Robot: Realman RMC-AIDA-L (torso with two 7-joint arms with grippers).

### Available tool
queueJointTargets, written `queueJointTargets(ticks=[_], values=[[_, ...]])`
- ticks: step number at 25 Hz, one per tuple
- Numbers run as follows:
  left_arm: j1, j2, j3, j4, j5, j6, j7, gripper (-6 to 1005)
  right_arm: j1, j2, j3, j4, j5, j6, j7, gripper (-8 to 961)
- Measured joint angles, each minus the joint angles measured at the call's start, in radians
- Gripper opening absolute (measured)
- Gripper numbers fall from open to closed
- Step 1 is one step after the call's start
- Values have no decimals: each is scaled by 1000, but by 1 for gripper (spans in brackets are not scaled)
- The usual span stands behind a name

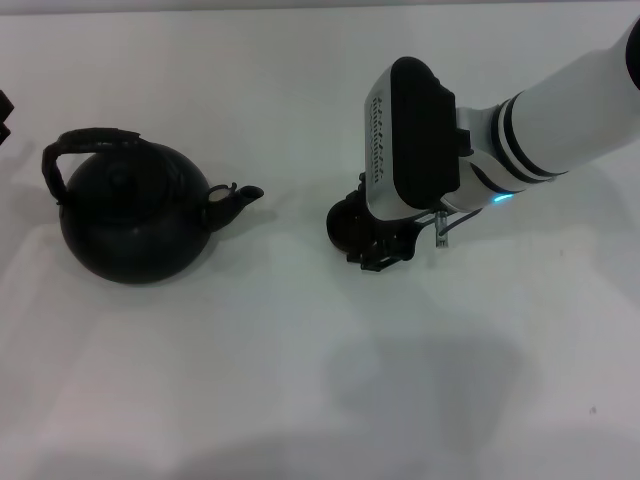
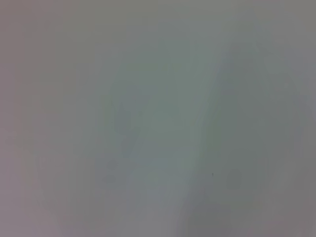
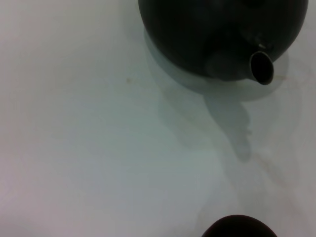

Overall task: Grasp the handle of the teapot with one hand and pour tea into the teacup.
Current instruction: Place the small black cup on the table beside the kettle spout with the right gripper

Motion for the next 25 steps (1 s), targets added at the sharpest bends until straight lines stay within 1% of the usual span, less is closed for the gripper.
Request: queueJointTargets(ticks=[25], values=[[-5, 0, 0, 0, 0, 1, 0, 694, 6, 0, 5, 23, 15, 35, 2, 736]])
